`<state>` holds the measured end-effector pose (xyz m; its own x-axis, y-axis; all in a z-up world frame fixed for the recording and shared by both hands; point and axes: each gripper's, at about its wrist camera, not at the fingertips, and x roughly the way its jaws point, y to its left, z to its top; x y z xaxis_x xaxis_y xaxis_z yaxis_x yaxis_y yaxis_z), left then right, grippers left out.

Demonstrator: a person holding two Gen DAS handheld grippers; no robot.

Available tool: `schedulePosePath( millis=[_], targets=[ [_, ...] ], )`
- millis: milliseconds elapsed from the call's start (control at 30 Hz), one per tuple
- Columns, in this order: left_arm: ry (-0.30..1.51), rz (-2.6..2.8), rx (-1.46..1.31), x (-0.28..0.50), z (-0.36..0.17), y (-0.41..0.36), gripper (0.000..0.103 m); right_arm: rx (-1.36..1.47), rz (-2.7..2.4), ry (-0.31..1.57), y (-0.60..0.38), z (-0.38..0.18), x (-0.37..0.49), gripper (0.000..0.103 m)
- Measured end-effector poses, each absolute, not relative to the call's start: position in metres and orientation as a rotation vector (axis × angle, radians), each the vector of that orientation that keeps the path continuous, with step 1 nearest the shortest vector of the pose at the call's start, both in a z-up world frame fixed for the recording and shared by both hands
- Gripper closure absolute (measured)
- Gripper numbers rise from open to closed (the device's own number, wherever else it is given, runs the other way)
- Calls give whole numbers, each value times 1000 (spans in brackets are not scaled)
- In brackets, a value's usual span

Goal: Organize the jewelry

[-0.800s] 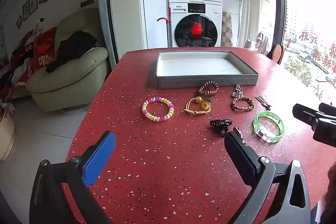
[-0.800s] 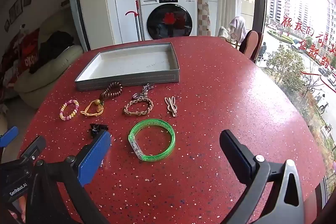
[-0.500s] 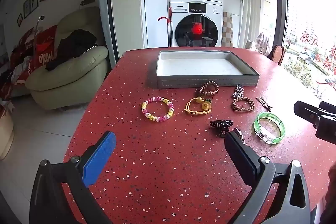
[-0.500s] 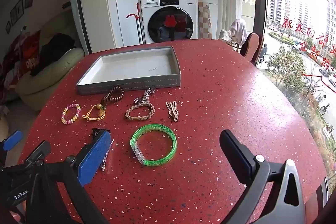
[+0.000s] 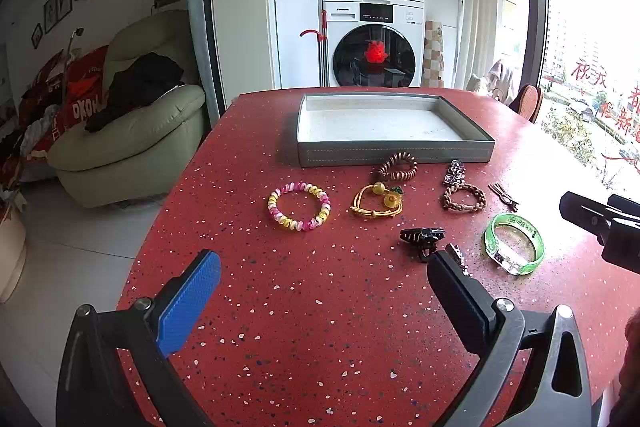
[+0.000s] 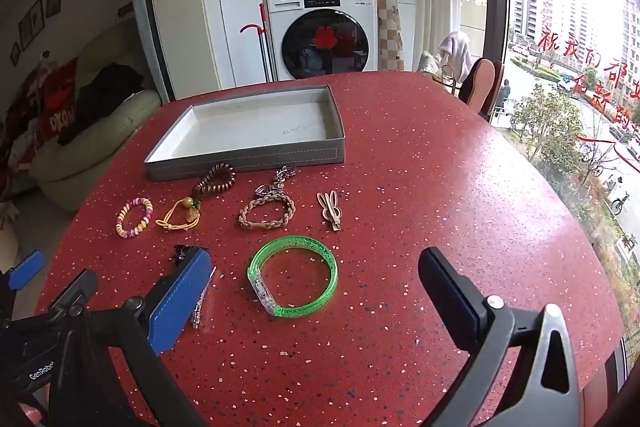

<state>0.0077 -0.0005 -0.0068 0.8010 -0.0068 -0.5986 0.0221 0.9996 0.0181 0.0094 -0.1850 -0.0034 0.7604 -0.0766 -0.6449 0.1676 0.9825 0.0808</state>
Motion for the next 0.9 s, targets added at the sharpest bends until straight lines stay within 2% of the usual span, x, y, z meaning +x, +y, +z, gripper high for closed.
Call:
schedulePosePath(
  millis=[900],
  targets=[
    [619, -16, 29, 2, 2, -2, 0, 132, -131, 673, -182, 2, 7, 0]
  ],
)
